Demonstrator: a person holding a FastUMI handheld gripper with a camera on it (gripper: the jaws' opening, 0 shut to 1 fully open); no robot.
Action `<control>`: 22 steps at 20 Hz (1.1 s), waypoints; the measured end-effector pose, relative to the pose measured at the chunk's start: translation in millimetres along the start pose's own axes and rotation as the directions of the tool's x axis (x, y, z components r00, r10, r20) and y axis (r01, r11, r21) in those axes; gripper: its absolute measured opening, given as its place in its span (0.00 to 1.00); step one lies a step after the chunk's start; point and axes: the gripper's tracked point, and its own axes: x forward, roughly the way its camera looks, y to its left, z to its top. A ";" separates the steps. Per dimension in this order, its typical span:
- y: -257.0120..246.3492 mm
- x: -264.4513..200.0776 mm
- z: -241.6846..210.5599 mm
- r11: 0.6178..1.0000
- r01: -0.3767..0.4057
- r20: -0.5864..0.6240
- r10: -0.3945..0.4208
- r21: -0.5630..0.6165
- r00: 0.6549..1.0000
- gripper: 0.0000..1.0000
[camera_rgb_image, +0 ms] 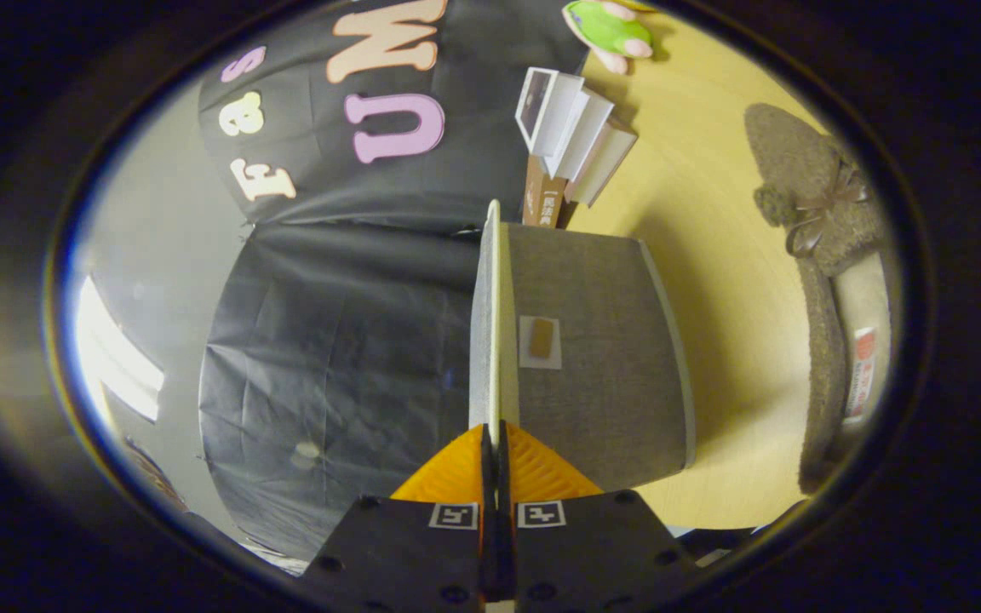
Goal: Open the storage box then place both shoes into the box .Put the left shoe in first, then the right shoe, with the right side of both shoes facing outward in a uniform manner.
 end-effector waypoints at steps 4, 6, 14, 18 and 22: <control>33.6 -3.2 5.3 0.999 -0.021 -0.006 0.021 -0.049 1.000 0.03; 41.2 -0.9 6.8 0.993 0.004 -0.012 -0.006 -0.114 1.000 0.03; 100.4 21.1 -4.4 0.976 -0.015 -0.023 0.010 -0.217 1.000 0.03; 131.2 45.6 -27.1 0.968 -0.056 -0.043 0.047 -0.244 0.998 0.03; 156.1 74.3 -48.8 0.961 -0.099 -0.060 0.086 -0.259 0.994 0.03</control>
